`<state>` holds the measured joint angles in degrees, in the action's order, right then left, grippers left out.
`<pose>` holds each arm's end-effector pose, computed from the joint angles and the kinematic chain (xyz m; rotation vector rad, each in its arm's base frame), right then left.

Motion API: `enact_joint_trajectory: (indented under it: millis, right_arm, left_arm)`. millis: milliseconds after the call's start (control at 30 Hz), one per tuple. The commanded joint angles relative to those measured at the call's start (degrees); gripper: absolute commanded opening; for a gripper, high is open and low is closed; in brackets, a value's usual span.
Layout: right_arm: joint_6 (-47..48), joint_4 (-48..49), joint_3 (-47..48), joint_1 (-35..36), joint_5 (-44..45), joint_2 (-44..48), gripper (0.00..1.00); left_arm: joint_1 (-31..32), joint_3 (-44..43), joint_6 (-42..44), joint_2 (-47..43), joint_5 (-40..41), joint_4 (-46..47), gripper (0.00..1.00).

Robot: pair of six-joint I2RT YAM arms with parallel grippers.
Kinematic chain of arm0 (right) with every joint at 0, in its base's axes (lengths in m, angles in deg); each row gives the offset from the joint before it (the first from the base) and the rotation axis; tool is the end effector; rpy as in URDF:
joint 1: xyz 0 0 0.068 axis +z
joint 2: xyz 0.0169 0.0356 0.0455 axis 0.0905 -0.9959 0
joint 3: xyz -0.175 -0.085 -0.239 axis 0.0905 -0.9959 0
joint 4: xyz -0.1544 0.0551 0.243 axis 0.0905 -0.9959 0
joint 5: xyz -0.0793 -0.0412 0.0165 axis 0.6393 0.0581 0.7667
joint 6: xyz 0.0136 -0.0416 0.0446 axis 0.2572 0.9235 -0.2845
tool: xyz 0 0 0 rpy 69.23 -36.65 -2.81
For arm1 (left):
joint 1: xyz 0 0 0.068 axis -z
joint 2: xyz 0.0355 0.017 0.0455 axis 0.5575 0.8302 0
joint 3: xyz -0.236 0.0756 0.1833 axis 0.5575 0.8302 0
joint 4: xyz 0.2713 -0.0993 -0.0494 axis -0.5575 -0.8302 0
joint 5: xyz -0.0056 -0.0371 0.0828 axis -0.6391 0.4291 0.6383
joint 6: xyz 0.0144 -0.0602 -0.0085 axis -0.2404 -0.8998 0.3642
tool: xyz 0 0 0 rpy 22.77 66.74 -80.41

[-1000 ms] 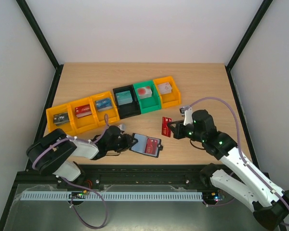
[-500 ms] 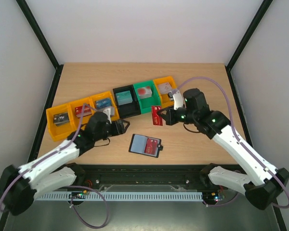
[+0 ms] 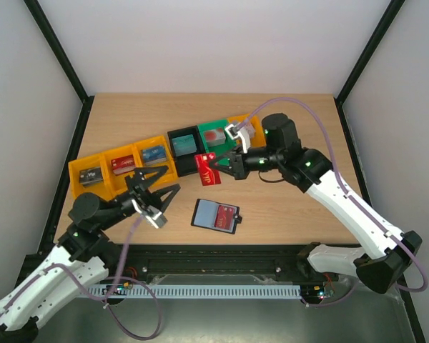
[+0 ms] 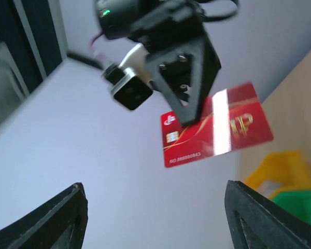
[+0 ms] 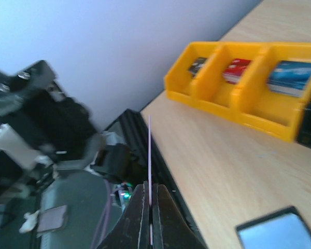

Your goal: Take the credit cards out of the card holder

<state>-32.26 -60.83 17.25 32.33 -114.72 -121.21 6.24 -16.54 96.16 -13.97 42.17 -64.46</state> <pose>0.1963 0.1976 0.4352 -0.9731 1.9160 1.4788 0.0857 -0.0931 0.3674 1.1549 0.6015 0.0600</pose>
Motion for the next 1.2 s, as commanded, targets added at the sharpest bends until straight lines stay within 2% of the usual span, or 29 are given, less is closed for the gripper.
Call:
enact_joint_trajectory:
  millis: [0,67,133,300,367,467,500,633,667,733,800,833,867,900,933,1000,1033,1100,1167]
  right_arm:
    - [-7.29,12.37,-2.55,5.37,-3.69,-0.4,0.02]
    - [-9.01,15.15,-3.53,7.1,-2.64,-0.86,0.02]
    - [-10.0,16.35,-4.12,8.46,-1.54,-1.46,0.02]
    - [-10.45,17.9,-4.13,10.07,0.05,-2.24,0.02]
    - [-10.74,18.25,-3.99,10.53,0.23,-2.35,0.02]
    - [-11.26,19.07,-4.2,10.82,0.27,-1.81,0.02]
    - [-11.28,19.11,-4.23,10.9,0.19,-1.67,0.01]
    - [-10.35,17.12,-3.76,11.32,0.08,-1.56,0.02]
    - [-10.29,17.01,-3.9,11.34,0.12,-1.49,0.02]
    - [-10.52,17.23,-4.26,11.51,-0.23,-1.39,0.02]
    - [-10.25,17.04,-4.37,11.52,0.09,-1.23,0.02]
    - [-9.19,16.14,-4.17,11.52,1.36,-0.94,0.04]
    - [-8.09,14.86,-3.81,11.46,3.98,-0.7,0.14]
    - [-6.91,12.98,-3.38,11.32,7.01,-0.42,0.3]
    - [-6.1,10.93,-2.9,10.92,10.76,-0.12,0.41]
    - [-5.93,7.22,-2.3,9.03,17.33,0.35,0.56]
    - [-6.15,6.08,-2.62,7.91,20.65,0.72,0.6]
    - [-6.75,4.74,-4.03,5.18,24.04,2.04,0.63]
    - [-7.62,4.48,-5.71,2.52,26.83,3.69,0.66]
  left_arm:
    - [0.05,6.47,43.34,1.99,-5.31,18.69,0.73]
    - [0.05,7.07,49.74,2.96,-8.67,20.97,0.73]
    - [0.05,6.61,55.01,3.62,-10.29,18.12,0.73]
    - [0.05,5.11,56.34,4.94,-10.74,13.17,0.65]
    - [0.05,4.62,56.33,5.18,-11.04,11.96,0.55]
    - [0.52,4.2,56.03,5.52,-11.6,11.79,0.28]
    - [0.71,4.01,55.97,5.75,-11.35,11.77,0.24]
    - [1.78,2.82,54.31,6.8,-9.34,12.11,0.21]
    - [2.09,2.74,54.07,6.84,-8.86,12.27,0.17]
    - [2.77,2.7,53.36,6.89,-8.14,12.34,0.03]
    - [3.34,2.59,51.96,6.5,-7.77,11.84,0.02]
    - [3.65,2.48,51.35,6.19,-7.16,11.09,0.02]
    - [4.02,2.34,50.51,5.84,-6.05,9.91,0.02]
    - [4.41,1.97,49.06,5.47,-4.36,8.48,0.02]
    - [4.84,1.44,47.21,5.17,-1.85,6.32,0.02]
    - [5.68,-0.94,40.57,5.08,4.78,-0.55,0.02]
    - [6.02,-2.81,36.44,5.57,8.89,-5.5,0.02]
    - [6.06,-7.51,26.23,8.21,17.83,-17.33,0.02]
    - [5.88,-13.36,12.77,14.55,27.16,-27.86,0.02]
